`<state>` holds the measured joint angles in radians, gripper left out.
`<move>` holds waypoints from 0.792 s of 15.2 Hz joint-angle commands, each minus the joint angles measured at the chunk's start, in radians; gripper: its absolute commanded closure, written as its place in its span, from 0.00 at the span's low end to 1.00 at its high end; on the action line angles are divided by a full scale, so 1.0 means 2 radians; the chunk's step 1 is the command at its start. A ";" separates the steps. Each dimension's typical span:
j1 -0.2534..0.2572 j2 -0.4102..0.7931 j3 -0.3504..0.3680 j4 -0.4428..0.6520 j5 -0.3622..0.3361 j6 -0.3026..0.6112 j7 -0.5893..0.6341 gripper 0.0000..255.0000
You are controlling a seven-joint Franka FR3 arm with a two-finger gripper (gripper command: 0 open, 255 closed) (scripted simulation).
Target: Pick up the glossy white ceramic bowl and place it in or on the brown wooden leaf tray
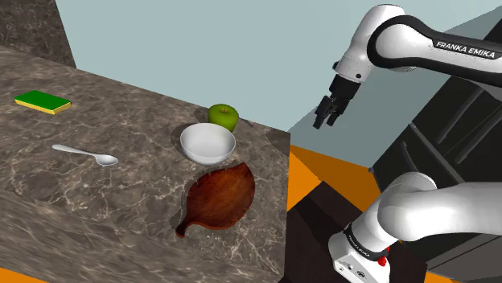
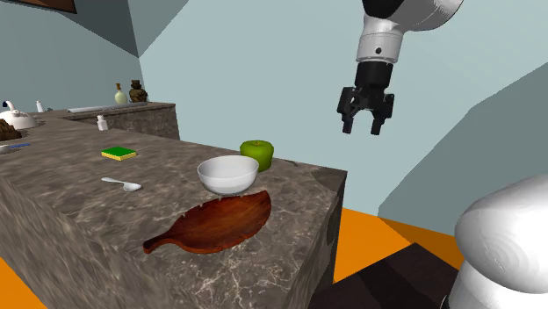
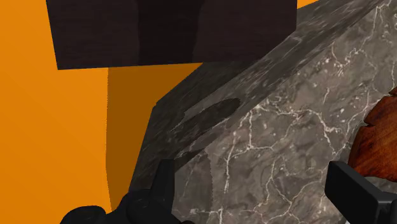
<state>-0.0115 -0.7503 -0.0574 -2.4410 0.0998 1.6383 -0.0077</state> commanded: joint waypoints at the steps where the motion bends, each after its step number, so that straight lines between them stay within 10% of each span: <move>1: 0.000 0.000 0.000 0.000 0.000 0.000 0.000 0.00; 12: 0.039 0.179 0.056 0.070 0.051 0.117 0.050 0.00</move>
<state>0.0622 -0.4276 0.0490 -2.3166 0.1961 1.8518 0.0877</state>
